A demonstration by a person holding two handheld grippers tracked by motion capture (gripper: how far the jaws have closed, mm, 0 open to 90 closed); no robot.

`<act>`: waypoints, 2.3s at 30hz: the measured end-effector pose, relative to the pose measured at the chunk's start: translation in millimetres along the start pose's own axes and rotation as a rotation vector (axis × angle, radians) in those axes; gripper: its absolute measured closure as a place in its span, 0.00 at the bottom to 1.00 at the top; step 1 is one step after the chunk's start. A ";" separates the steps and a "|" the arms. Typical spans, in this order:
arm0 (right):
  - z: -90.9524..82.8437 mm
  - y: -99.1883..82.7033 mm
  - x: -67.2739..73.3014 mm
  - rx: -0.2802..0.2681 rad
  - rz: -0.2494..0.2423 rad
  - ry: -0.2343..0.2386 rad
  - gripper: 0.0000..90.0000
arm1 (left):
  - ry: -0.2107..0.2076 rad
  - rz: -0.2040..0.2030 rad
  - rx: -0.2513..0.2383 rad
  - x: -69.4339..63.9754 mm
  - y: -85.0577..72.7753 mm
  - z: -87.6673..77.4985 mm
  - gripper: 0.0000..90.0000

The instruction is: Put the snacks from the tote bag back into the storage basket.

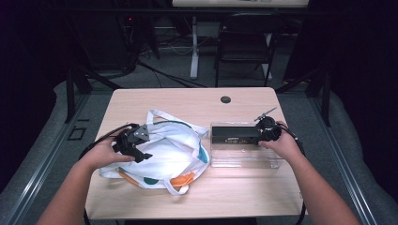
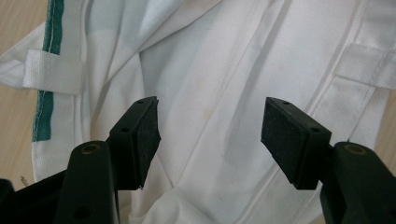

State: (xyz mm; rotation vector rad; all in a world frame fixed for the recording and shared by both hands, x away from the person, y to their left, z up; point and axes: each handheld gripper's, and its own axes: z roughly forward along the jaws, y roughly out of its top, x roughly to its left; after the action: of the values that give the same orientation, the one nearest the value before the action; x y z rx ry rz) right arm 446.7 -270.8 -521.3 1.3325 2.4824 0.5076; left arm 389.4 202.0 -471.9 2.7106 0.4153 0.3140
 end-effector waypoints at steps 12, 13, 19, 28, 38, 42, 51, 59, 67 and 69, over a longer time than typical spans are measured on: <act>-3.2 -1.1 1.1 -0.016 0.010 0.003 0.48 | 0.002 -0.007 0.001 0.4 -1.9 -1.9 0.41; -3.7 -1.3 0.9 -0.015 0.007 0.001 0.48 | 0.003 -0.008 0.001 0.3 -2.1 -2.0 0.41; -7.6 -3.2 -0.3 -0.009 0.003 0.004 0.48 | 0.003 -0.010 -0.002 1.5 -4.3 -2.5 0.41; -16.5 -5.8 2.1 -0.025 0.004 0.000 0.48 | 0.006 -0.014 -0.010 2.6 -4.6 -4.9 0.41; -32.4 -3.5 14.1 -0.048 -0.029 -0.003 0.48 | 0.016 -0.018 -0.019 4.1 -6.9 -7.6 0.41; -42.3 -1.3 22.2 -0.062 -0.053 -0.005 0.49 | 0.015 -0.035 -0.032 4.1 -9.1 -9.0 0.42; -62.5 5.9 48.8 -0.107 -0.121 0.020 0.53 | 0.046 -0.063 -0.050 2.2 -11.7 -16.2 0.43; -76.8 12.8 78.1 -0.144 -0.188 0.045 0.60 | 0.047 -0.055 -0.058 -7.5 -7.2 -20.5 0.43; -83.3 11.5 107.0 -0.177 -0.237 0.067 0.67 | 0.048 -0.079 -0.063 -12.8 -8.6 -21.3 0.44; -85.1 10.3 112.5 -0.185 -0.238 0.074 0.70 | 0.054 -0.087 -0.059 -14.1 -9.5 -21.0 0.45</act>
State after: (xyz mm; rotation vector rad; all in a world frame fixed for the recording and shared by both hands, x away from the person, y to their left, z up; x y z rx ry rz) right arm 359.9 -185.7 -449.0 0.9509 2.5354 0.7193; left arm 368.4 212.7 -459.0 2.6230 0.5300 0.3704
